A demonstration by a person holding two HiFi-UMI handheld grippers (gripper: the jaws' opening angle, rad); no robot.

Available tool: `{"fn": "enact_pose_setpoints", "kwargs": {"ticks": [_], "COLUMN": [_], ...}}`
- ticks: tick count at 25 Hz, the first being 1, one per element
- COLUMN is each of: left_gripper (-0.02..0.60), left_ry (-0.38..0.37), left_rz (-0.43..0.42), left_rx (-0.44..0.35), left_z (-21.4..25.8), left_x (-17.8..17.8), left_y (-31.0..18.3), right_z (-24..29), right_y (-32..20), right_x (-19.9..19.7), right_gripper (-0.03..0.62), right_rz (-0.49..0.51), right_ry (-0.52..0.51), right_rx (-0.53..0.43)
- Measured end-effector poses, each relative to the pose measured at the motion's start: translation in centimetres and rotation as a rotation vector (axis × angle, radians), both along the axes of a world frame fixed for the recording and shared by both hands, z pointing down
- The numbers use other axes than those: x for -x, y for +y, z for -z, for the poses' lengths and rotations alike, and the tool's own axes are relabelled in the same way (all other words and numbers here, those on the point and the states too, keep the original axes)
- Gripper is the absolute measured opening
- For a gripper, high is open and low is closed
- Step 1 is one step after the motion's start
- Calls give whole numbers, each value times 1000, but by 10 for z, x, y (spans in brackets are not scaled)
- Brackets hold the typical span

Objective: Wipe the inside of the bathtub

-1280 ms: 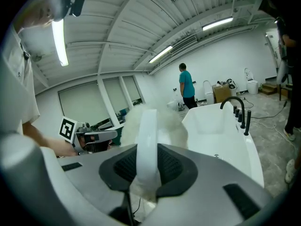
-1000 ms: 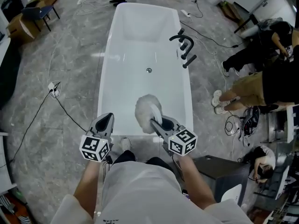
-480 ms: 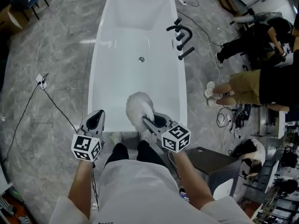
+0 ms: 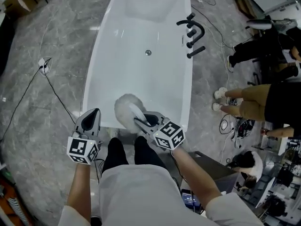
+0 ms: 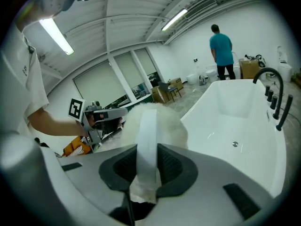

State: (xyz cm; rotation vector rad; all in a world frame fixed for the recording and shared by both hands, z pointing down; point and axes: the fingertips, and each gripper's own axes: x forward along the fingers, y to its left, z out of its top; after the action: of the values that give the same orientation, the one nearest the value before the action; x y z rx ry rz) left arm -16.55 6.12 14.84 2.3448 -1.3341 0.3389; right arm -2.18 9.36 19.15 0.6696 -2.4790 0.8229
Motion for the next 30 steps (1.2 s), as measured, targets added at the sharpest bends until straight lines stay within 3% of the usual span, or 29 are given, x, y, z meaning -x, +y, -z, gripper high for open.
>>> {"fn": "enact_pose_setpoints", "kwargs": {"ticks": [11,21,30], "left_gripper": [8,8,8], "left_ry": [-41,-56,-73], "left_rz": [162,224,236], "left_rx": [84,135,161], "left_z": [-52,-109,-155], "left_x": [49,81,98], "left_y": [14,10,1], "right_z": [-71,-151,-203], "right_y": [-3,0,-8], "right_x": [29,77,109], "right_gripper": [95,95,95], "right_rz": [176,374,439], "right_ry": [12,47,30], "right_rx": [90,204,261]}}
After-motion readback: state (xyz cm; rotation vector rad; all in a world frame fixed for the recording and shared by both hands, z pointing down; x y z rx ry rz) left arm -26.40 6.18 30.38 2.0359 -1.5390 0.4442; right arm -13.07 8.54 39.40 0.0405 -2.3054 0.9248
